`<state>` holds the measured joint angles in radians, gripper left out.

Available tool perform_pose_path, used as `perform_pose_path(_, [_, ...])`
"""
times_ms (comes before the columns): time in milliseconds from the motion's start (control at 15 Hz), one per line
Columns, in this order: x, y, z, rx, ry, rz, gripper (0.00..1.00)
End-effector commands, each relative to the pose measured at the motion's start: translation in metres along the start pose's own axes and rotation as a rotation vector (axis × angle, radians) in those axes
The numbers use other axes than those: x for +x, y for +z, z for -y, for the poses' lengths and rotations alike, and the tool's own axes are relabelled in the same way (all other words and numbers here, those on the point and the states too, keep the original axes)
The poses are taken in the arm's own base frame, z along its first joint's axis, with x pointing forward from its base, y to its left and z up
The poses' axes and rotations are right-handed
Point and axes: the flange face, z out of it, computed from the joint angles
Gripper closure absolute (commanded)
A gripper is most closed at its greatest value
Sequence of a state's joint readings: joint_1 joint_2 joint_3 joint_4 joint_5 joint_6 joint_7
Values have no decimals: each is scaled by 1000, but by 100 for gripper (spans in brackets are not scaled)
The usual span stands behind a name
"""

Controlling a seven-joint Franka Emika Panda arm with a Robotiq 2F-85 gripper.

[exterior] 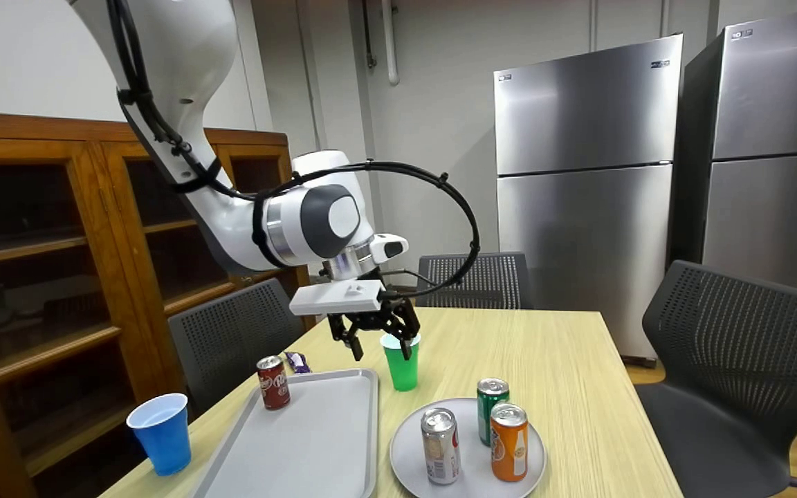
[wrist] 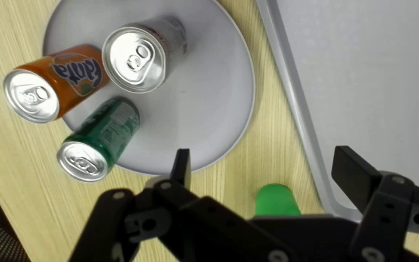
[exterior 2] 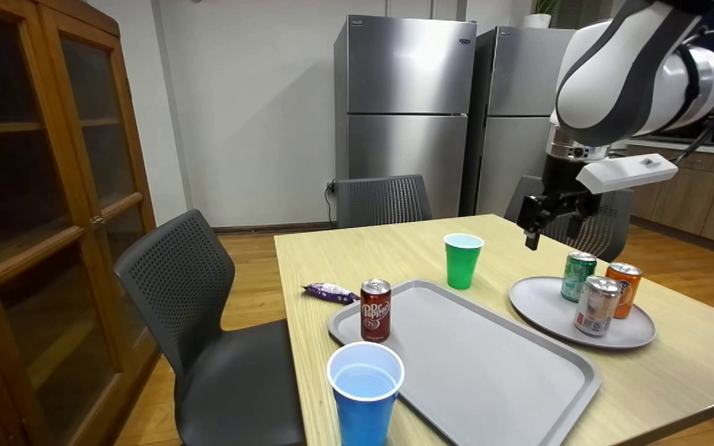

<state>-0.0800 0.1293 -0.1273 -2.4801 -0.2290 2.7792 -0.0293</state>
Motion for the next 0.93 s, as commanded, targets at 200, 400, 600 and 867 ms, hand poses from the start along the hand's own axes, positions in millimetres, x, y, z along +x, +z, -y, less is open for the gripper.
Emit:
perform_pose_path(200, [-25,12,-42,7,107,-20,0])
perform_pose_path(400, [-33,21,-57,0,153,-5,0])
perform_pose_path(600, [-40,32,-73,-13,189,12,0])
perform_pose_path(867, [-48,51,-86,-24,225,41,0])
